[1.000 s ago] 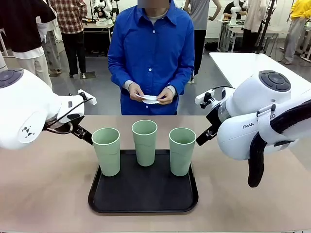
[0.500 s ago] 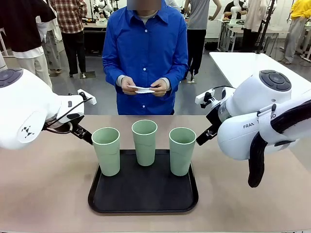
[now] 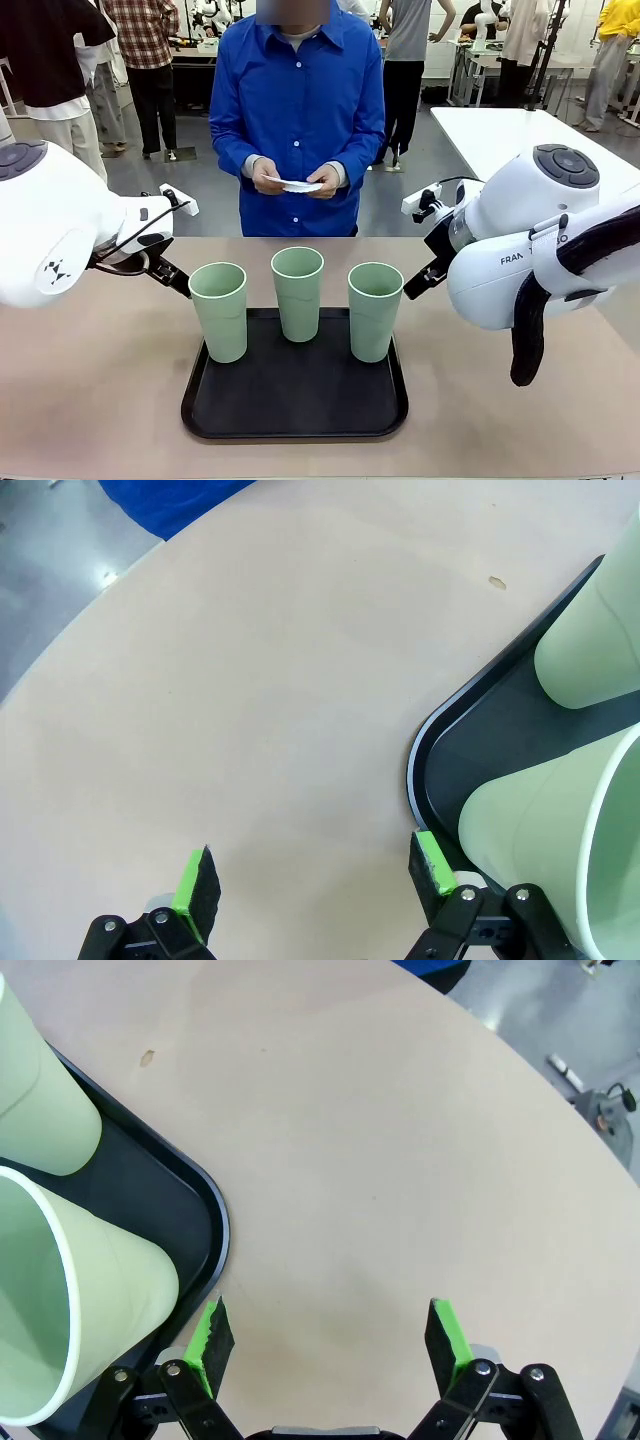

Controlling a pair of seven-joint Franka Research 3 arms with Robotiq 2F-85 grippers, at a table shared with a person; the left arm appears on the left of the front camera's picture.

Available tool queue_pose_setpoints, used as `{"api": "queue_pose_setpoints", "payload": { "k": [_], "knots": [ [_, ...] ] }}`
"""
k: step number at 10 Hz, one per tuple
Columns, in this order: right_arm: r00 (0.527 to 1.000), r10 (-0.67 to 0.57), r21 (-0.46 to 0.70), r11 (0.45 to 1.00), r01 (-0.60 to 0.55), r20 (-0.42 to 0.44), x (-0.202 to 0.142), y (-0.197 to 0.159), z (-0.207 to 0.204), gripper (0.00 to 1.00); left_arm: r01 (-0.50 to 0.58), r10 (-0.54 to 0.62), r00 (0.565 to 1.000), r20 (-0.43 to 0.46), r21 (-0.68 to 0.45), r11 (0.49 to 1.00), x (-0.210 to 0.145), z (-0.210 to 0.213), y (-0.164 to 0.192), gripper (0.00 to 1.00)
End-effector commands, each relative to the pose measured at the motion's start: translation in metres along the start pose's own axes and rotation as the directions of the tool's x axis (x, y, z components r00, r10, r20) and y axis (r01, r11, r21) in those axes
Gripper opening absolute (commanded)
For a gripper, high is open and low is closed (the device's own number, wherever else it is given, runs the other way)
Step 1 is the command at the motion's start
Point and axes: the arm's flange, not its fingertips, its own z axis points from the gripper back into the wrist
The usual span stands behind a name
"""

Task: Place coasters on the table and set cups on them.
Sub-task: Pick up one Reusable plastic cup and place it on a coaster set by the human.

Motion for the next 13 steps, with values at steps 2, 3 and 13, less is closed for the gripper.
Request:
{"api": "queue_pose_setpoints", "payload": {
  "k": [2, 3, 13],
  "knots": [
    [1.0, 0.0, 0.0, 1.0, 0.0, 0.0, 0.0, 0.0, 0.0, 1.0, 0.0, 0.0, 1.0, 0.0, 0.0, 1.0, 0.0, 0.0, 0.0, 1.0],
    [0.999, 0.034, -0.002, 0.999, -0.034, 0.004, 0.009, 0.004, 0.017, 1.0, 0.031, -0.032, 0.999, 0.019, 0.065, 0.997, 0.002, 0.022, 0.001, 1.0],
    [0.949, -0.028, -0.098, 0.995, -0.003, -0.315, -0.008, 0.046, 0.166, 1.0, 0.029, -0.029, 0.993, -0.11, 0.001, 1.0, 0.001, 0.129, -0.005, 1.0]
  ]
}}
